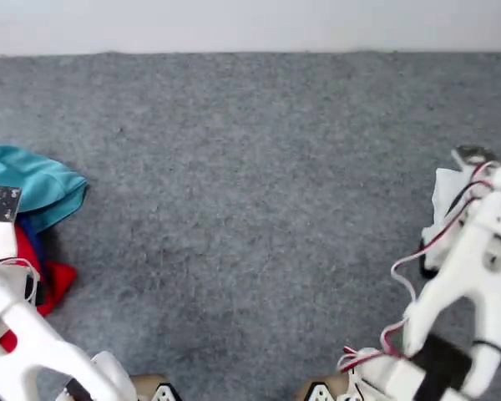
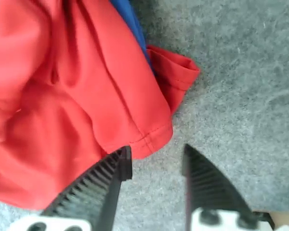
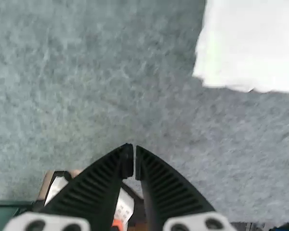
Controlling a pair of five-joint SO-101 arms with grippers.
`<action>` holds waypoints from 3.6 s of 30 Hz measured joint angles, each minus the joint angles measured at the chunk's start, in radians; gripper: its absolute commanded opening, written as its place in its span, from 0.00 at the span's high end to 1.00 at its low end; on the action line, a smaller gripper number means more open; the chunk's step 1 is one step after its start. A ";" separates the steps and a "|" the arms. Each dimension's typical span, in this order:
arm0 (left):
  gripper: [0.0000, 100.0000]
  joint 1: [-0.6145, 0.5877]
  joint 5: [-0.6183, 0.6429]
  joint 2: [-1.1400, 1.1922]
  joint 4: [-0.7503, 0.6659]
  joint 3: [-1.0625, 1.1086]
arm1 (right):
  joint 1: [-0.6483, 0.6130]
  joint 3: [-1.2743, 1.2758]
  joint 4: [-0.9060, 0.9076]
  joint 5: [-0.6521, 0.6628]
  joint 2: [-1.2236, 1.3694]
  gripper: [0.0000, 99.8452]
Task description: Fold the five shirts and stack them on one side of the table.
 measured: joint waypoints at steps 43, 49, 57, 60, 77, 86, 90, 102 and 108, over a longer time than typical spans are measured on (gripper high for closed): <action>0.99 0.974 0.548 -0.345 -0.063 -0.245 | 0.000 0.282 0.000 0.058 -0.614 0.99; 0.98 1.312 0.614 -0.322 -0.255 -0.187 | 0.000 0.282 0.000 0.064 -0.614 0.99; 0.84 1.488 0.614 -0.101 -0.305 -0.181 | 0.000 0.282 0.000 0.066 -0.614 0.99; 0.82 1.473 0.621 -0.086 -0.253 -0.212 | 0.000 0.282 0.000 0.066 -0.614 0.99; 0.82 1.091 0.499 0.061 -0.123 -0.064 | -0.021 0.282 0.000 0.066 -0.614 0.99; 0.82 0.951 0.367 0.445 -0.374 0.057 | -0.124 0.282 0.000 0.066 -0.614 0.99; 0.82 0.772 0.293 0.583 -0.339 -0.063 | -0.127 0.282 0.000 0.066 -0.614 0.99; 0.82 0.417 0.126 0.681 -0.147 -0.422 | -0.229 0.282 0.000 0.066 -0.614 0.99; 0.82 0.446 0.126 0.681 0.040 -0.586 | -0.316 0.282 0.000 0.052 -0.614 0.99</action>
